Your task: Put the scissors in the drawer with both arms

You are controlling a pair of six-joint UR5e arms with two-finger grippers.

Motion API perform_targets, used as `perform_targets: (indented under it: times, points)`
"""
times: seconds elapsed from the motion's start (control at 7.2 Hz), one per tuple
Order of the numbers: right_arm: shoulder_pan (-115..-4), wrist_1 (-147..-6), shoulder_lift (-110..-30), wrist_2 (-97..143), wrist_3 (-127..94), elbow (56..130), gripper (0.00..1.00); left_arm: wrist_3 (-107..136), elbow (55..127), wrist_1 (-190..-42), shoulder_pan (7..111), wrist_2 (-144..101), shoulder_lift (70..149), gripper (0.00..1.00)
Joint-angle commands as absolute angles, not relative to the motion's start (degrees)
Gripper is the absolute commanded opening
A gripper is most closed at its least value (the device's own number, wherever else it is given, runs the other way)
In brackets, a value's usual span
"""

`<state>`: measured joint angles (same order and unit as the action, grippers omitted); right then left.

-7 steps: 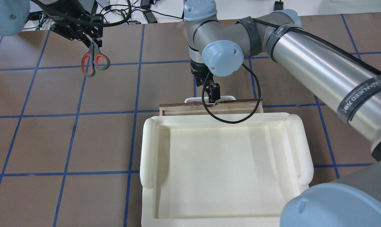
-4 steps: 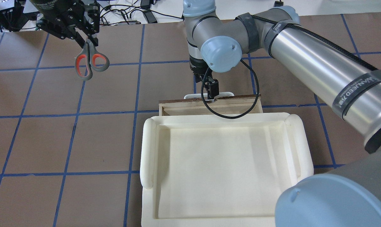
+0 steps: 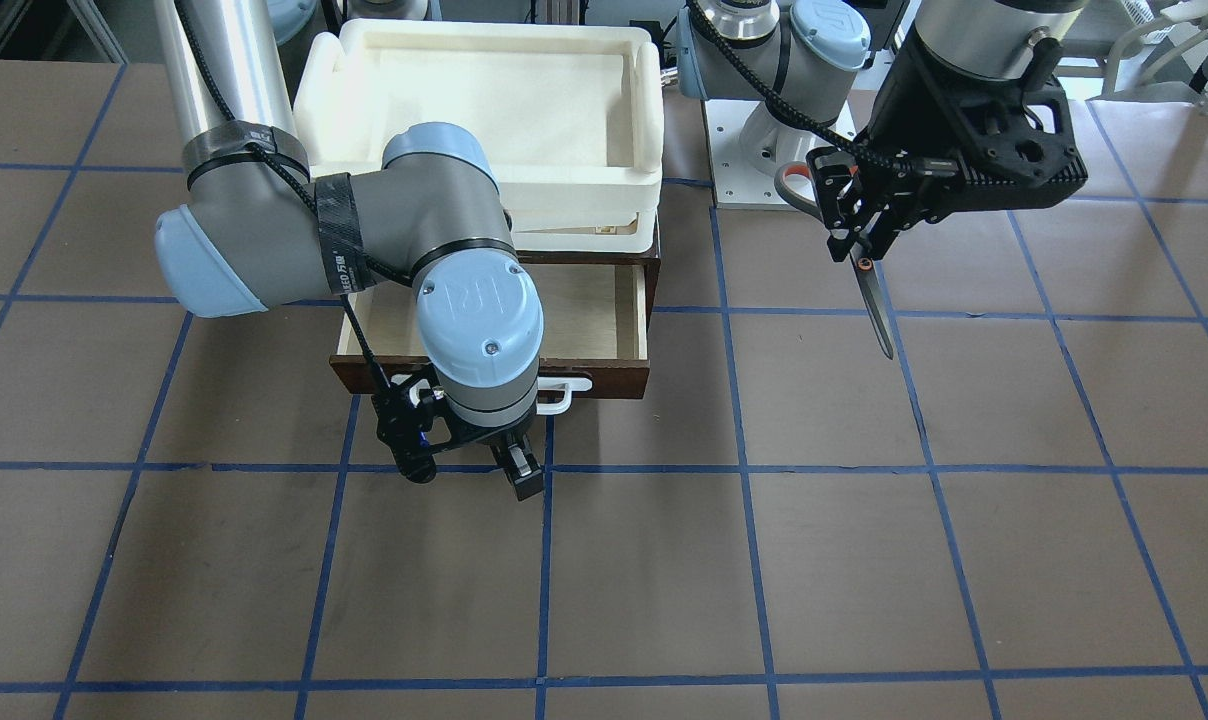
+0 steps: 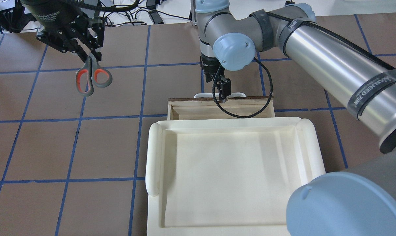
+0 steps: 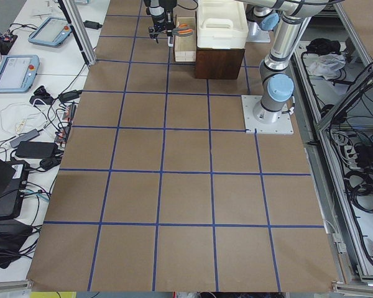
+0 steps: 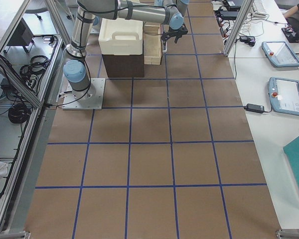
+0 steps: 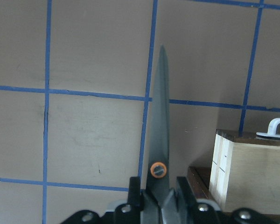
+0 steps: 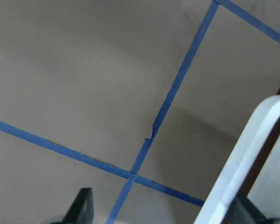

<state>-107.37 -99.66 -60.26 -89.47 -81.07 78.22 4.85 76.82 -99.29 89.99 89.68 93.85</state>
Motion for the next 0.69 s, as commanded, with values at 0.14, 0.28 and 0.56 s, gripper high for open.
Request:
perform_targets:
  times: [0.14, 0.28, 0.56]
  points:
    - [-106.96, -99.67, -58.98, -89.47, -80.51, 76.38, 1.0, 0.97, 77.17, -99.76, 89.65, 89.47, 93.51, 0.13]
    - [-106.96, -99.67, -58.54, -89.47, -80.51, 75.59, 1.0, 0.97, 77.17, -99.76, 89.56, 89.47, 93.52, 0.13]
    - [-106.7, -99.67, -58.01, -89.47, -79.9, 74.62, 1.0, 0.7, 77.17, -99.76, 89.65, 89.83, 93.34, 0.13]
